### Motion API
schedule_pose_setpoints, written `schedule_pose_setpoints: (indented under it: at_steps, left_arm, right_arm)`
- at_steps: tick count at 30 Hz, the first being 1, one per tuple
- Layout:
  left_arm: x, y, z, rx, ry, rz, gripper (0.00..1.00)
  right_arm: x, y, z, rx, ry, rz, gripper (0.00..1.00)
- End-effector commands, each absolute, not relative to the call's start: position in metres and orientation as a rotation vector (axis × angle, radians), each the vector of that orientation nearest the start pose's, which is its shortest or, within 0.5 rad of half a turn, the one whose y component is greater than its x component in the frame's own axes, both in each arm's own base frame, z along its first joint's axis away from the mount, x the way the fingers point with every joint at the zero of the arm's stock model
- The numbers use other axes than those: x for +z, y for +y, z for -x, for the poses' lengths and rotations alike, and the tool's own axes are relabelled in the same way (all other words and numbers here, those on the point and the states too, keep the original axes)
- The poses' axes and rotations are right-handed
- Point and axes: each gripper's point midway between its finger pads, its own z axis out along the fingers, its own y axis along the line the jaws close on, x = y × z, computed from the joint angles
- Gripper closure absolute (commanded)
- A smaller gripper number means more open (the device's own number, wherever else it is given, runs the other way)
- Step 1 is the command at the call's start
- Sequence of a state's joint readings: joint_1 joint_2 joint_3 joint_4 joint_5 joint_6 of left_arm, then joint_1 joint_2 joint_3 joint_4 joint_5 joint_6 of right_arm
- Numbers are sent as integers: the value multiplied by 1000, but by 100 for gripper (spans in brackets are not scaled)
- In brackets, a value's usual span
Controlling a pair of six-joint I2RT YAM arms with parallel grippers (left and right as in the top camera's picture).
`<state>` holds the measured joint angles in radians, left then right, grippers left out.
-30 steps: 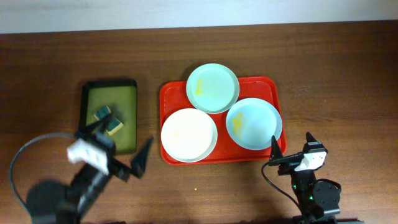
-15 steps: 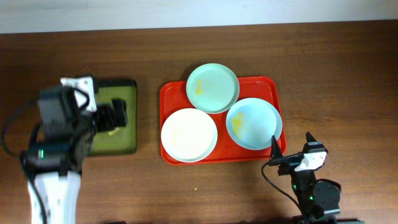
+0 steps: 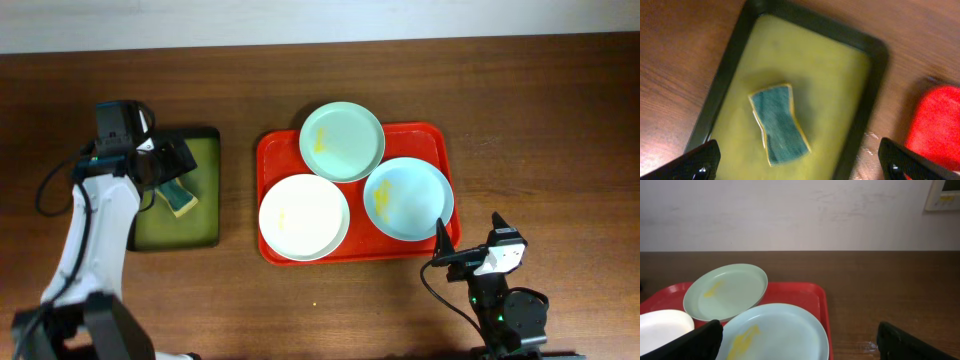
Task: Clean dirty plates on tray and stack at the side
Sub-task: 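Move left gripper to the sponge in the black tray and grasp it, then lift the sponge with the left gripper out of the water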
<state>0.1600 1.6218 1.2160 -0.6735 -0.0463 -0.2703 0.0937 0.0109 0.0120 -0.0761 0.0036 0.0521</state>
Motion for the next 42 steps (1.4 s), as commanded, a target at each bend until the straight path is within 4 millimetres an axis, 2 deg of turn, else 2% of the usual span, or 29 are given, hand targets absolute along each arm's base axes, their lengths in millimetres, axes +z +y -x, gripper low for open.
schedule_pose_setpoints:
  at_steps: [1, 6, 9, 11, 16, 17, 19, 20, 22, 24, 26, 28, 29, 30, 31, 33, 35, 37, 42]
  left_arm:
    - [85, 87, -395, 73, 2629, 703, 1]
    - [41, 86, -392, 86, 2731, 723, 0]
    - [25, 85, -391, 90, 2766, 730, 5]
    - [17, 86, -391, 93, 2780, 733, 13]
    - [11, 89, -397, 111, 2763, 732, 22]
    - [11, 89, -397, 111, 2761, 732, 33]
    - [11, 89, -398, 111, 2760, 731, 43]
    - [11, 89, -398, 111, 2761, 731, 43]
    - [8, 89, -396, 112, 2770, 734, 37]
    - [2, 87, -393, 100, 2794, 736, 37]
    - [-5, 83, -390, 74, 2821, 738, 47]
    - [-8, 82, -388, 77, 2832, 740, 50]
    - [-8, 82, -388, 77, 2831, 740, 58]
    - [-6, 83, -389, 77, 2826, 739, 67]
    - [-5, 84, -390, 84, 2821, 738, 81]
    - [3, 86, -393, 98, 2806, 733, 96]
    - [16, 87, -397, 93, 2783, 727, 97]
    - [37, 87, -400, 89, 2751, 721, 100]
    - [117, 88, -411, 55, 2585, 685, 100]
  right_arm:
    - [155, 20, -245, 98, 1652, 22, 1]
    - [155, 20, -245, 98, 1652, 22, 1]
    - [155, 20, -245, 98, 1652, 21, 1]
    - [155, 20, -245, 98, 1652, 22, 1]
    - [155, 20, -245, 98, 1652, 21, 1]
    - [155, 20, -245, 98, 1652, 21, 1]
    - [155, 20, -245, 98, 1652, 21, 1]
    - [155, 20, -245, 98, 1652, 22, 1]
    - [155, 20, -245, 98, 1652, 21, 1]
    - [155, 20, -245, 98, 1652, 21, 1]
    - [155, 20, -245, 98, 1652, 21, 1]
    - [155, 20, -245, 98, 1652, 21, 1]
    - [155, 20, -245, 98, 1652, 21, 1]
    - [155, 20, -245, 98, 1652, 22, 2]
    - [155, 20, -245, 98, 1652, 21, 1]
    - [155, 20, -245, 98, 1652, 22, 1]
    - [155, 20, -245, 98, 1652, 22, 1]
    - [155, 20, -245, 98, 1652, 21, 1]
    - [155, 20, -245, 98, 1652, 21, 2]
